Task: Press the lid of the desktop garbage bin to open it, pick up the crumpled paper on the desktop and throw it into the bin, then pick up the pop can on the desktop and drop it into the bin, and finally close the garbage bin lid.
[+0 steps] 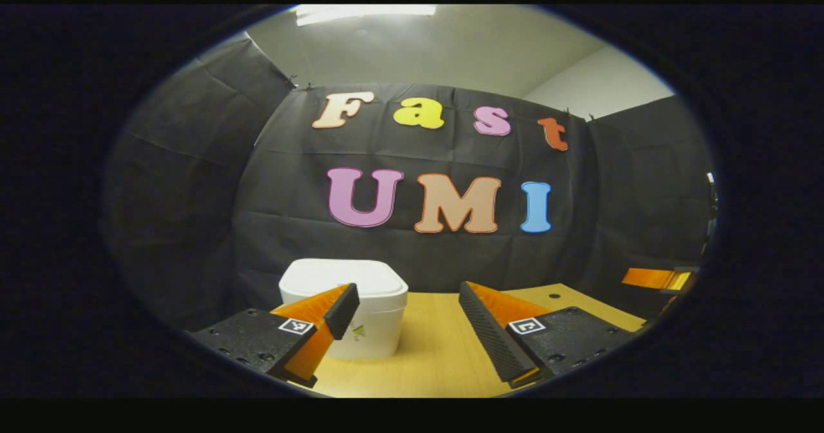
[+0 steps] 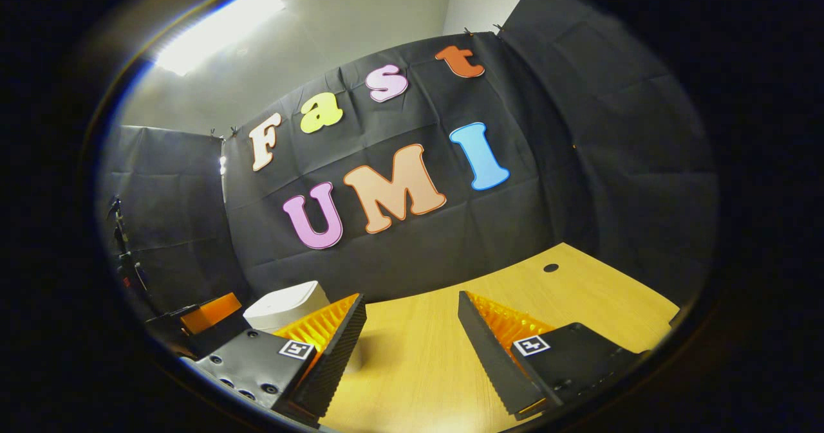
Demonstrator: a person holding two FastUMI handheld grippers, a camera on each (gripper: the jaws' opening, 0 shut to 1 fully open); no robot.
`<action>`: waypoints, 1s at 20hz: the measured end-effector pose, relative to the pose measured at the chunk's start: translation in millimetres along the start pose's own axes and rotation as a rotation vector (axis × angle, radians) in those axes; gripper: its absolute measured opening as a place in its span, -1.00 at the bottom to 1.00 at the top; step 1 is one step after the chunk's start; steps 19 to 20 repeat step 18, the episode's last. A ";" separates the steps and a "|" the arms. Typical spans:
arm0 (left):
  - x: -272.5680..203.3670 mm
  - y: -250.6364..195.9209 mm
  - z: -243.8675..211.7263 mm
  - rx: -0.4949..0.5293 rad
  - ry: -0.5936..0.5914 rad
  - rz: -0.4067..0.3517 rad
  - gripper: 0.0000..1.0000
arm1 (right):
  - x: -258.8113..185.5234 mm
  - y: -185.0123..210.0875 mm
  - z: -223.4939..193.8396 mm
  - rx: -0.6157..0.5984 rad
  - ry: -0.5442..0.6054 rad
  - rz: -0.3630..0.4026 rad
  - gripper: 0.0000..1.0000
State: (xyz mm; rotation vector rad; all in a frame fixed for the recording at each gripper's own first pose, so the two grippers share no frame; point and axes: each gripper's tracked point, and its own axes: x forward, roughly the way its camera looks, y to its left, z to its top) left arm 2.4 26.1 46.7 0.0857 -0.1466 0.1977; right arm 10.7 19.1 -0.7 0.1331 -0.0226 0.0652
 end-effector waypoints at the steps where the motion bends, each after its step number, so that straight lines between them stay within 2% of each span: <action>1: -0.7 4.4 0.1 -0.003 0.000 0.004 0.87 | 0.8 1.9 -1.1 -0.003 0.002 0.000 0.92; 10: 1.0 15.9 -8.8 -0.028 0.026 0.002 0.86 | -9.9 4.5 -1.2 -0.035 -0.018 -0.056 0.92; 15: 2.3 13.4 -10.0 -0.023 0.031 -0.022 0.86 | -16.8 6.1 4.4 -0.132 -0.057 -0.107 0.92; 20: 4.1 13.1 -9.3 -0.013 0.029 -0.036 0.86 | -17.3 12.8 4.8 -0.180 -0.074 -0.115 0.92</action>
